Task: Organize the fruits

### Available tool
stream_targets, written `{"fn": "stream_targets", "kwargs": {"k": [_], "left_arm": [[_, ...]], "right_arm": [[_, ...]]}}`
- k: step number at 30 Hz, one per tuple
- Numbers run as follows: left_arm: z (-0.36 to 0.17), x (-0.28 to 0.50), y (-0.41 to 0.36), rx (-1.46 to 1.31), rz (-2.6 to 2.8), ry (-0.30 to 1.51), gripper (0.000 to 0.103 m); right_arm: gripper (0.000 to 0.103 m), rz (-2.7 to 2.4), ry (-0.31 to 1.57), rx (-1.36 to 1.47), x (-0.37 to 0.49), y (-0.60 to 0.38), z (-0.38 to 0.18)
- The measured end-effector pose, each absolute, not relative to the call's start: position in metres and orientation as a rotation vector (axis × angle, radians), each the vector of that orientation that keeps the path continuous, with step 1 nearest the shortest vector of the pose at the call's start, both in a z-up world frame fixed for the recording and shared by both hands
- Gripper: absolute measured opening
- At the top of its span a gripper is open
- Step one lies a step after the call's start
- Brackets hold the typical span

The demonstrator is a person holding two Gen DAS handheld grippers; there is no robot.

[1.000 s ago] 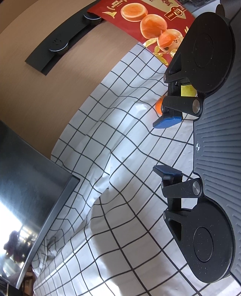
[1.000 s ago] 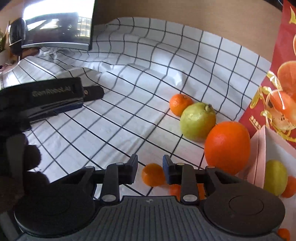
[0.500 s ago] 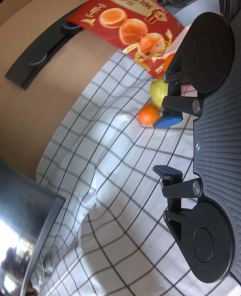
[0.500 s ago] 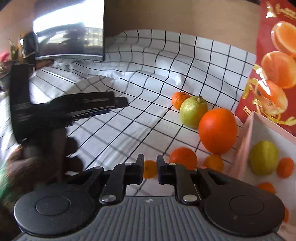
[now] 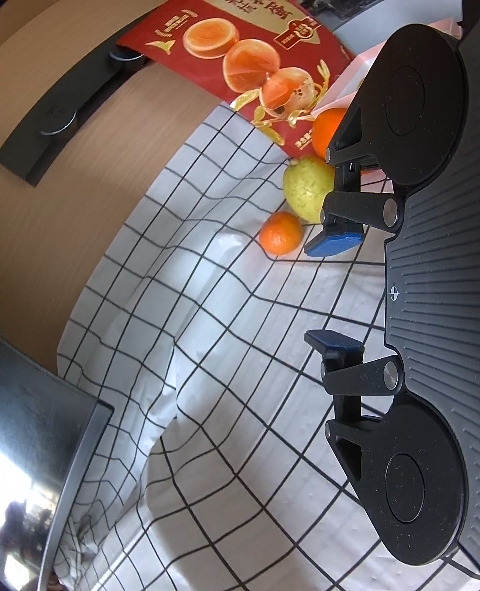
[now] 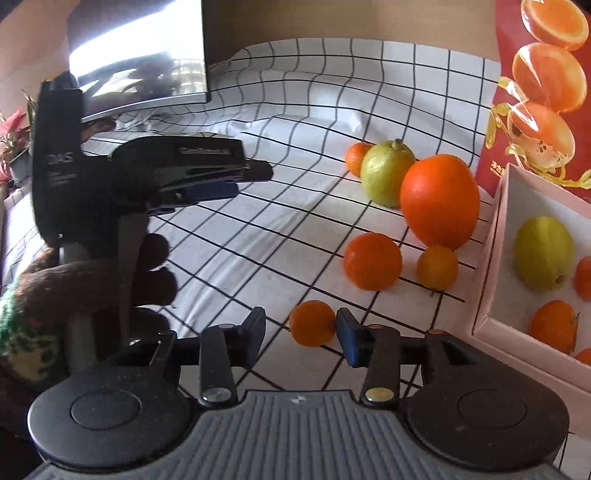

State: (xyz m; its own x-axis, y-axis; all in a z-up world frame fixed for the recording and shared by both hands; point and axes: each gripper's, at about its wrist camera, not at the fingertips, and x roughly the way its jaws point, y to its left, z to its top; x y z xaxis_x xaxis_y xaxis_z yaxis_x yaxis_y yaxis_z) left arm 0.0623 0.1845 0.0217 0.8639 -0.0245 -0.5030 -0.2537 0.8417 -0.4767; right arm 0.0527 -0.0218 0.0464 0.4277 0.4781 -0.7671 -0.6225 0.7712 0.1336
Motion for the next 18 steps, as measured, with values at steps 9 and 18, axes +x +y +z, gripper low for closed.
{"fn": "stream_targets", "kwargs": {"k": [9,18], "left_arm": [[0.019,0.063,0.178,-0.555,0.055,0.523,0.049],[0.033,0.060,0.122,-0.388,-0.245,0.504,0.049]], "right_arm": [[0.029,0.628,0.884,-0.177,0.060,-0.028,0.038],[0.029,0.607,0.776,-0.028,0.000,-0.141,0.064]]}}
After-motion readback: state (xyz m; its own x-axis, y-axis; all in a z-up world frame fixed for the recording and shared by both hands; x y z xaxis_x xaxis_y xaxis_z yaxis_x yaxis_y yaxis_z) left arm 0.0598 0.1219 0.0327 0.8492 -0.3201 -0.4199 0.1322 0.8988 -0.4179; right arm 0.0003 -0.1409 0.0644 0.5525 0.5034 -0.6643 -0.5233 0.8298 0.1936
